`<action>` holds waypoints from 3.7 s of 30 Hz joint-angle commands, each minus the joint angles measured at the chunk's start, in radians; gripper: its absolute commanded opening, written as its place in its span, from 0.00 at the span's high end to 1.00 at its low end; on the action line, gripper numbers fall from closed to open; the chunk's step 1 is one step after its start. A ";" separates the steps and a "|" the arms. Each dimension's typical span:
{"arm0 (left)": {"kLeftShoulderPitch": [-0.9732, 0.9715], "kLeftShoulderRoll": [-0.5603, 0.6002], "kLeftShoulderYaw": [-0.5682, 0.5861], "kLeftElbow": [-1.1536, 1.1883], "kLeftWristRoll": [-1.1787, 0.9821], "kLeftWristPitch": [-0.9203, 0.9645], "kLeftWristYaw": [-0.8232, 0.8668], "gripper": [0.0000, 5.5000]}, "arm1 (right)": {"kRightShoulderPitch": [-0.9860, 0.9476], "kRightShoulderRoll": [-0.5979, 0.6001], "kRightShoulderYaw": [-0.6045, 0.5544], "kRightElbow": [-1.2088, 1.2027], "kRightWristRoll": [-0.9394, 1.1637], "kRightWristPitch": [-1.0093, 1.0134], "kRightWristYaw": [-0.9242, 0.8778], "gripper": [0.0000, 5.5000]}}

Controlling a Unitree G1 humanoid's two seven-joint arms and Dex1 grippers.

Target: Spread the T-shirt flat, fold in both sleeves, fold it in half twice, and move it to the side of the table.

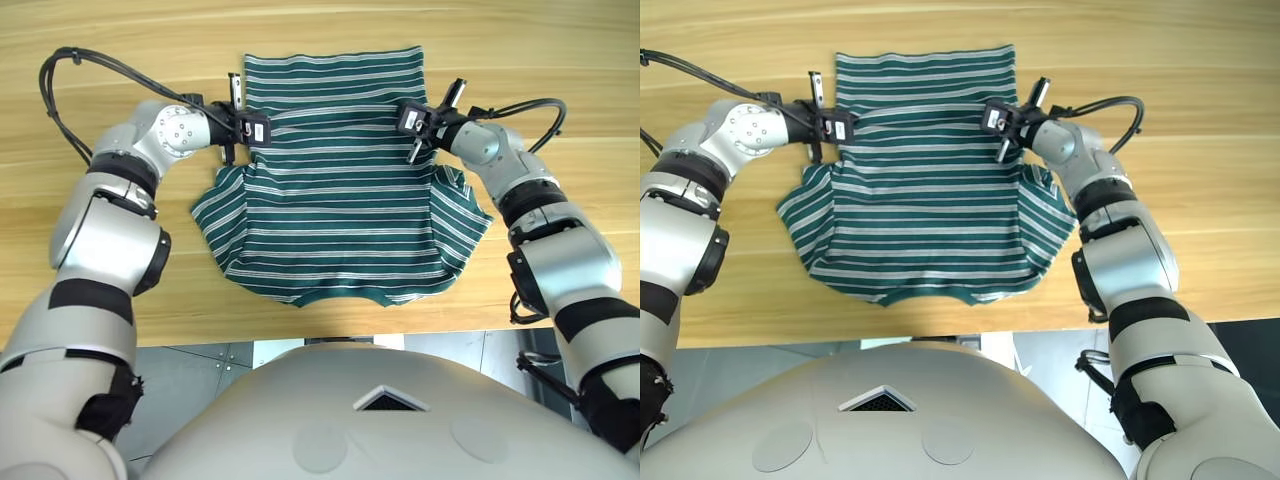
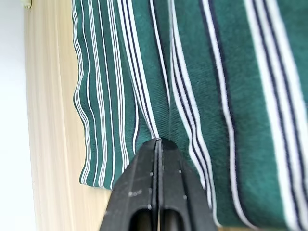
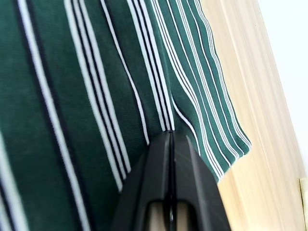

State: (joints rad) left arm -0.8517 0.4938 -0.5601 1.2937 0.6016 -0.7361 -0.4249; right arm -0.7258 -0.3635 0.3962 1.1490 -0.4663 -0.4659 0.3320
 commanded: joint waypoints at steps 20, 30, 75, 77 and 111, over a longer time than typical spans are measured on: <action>0.115 0.224 0.236 -0.267 -0.479 -0.301 -0.439 0.82 | 0.186 -0.082 -0.270 -0.391 0.365 -0.192 0.107 1.00; 0.778 0.715 0.370 -0.873 -0.723 -0.143 -0.672 0.53 | 0.223 -0.070 -0.290 -0.457 0.386 -0.138 0.131 1.00; 0.706 0.562 0.203 -0.856 -0.182 -0.109 -0.391 0.29 | 0.307 -0.050 -0.248 -0.460 0.317 -0.143 0.123 1.00; 0.705 0.557 0.195 -0.860 -0.196 -0.112 -0.399 0.36 | 0.306 -0.050 -0.244 -0.457 0.314 -0.143 0.122 1.00; 0.667 0.551 0.254 -0.989 -0.296 -0.074 -0.400 1.00 | 0.316 -0.054 -0.223 -0.439 0.299 -0.154 0.121 1.00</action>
State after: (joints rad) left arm -0.1781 1.0493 -0.3235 0.3076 0.3066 -0.8201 -0.8339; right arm -0.4116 -0.4117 0.1685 0.7086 -0.1560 -0.6168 0.4464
